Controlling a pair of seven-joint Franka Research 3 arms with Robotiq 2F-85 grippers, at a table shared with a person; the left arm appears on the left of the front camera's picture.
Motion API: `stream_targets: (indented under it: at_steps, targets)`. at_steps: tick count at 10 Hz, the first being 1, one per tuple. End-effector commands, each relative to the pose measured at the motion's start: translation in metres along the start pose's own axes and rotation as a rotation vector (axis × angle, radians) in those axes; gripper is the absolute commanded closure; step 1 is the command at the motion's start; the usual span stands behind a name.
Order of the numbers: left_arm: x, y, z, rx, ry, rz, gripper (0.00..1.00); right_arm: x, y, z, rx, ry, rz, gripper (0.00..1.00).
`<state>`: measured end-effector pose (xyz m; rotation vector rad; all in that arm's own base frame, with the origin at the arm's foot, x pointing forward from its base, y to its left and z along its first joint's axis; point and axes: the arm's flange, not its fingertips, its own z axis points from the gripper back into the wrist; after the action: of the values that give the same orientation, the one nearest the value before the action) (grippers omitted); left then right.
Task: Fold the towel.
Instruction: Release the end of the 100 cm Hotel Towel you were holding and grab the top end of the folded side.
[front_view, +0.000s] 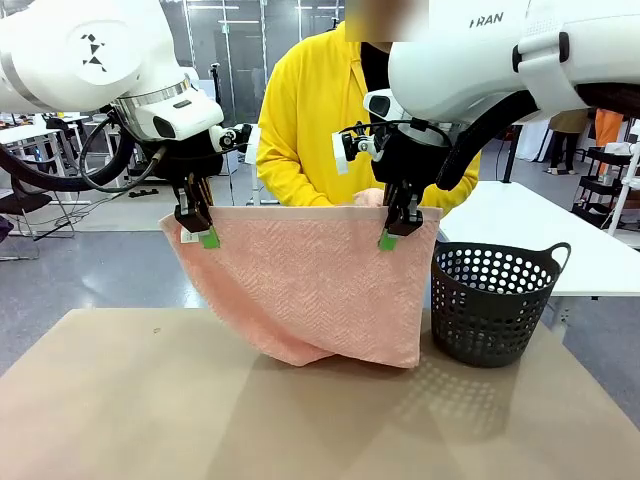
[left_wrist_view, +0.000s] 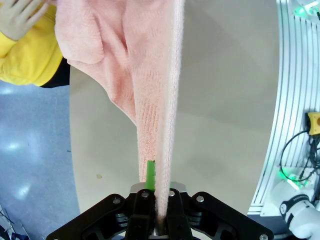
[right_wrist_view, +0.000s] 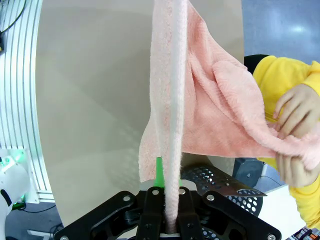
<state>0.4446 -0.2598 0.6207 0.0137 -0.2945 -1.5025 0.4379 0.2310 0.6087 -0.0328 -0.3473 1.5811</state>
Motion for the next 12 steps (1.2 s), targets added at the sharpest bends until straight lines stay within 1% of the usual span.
stream_targets:
  at_steps: [1, 12]
  targets:
    - [-0.0007, 0.0014, 0.0011, 0.003, -0.002, 0.003, 1.00, -0.0003, -0.0001, 0.0002, -0.001, 0.001, 0.001, 1.00]
    - [-0.0007, 0.0014, 0.0011, 0.003, -0.002, 0.003, 1.00, -0.0003, -0.0001, 0.0002, -0.001, 0.001, 0.001, 1.00]
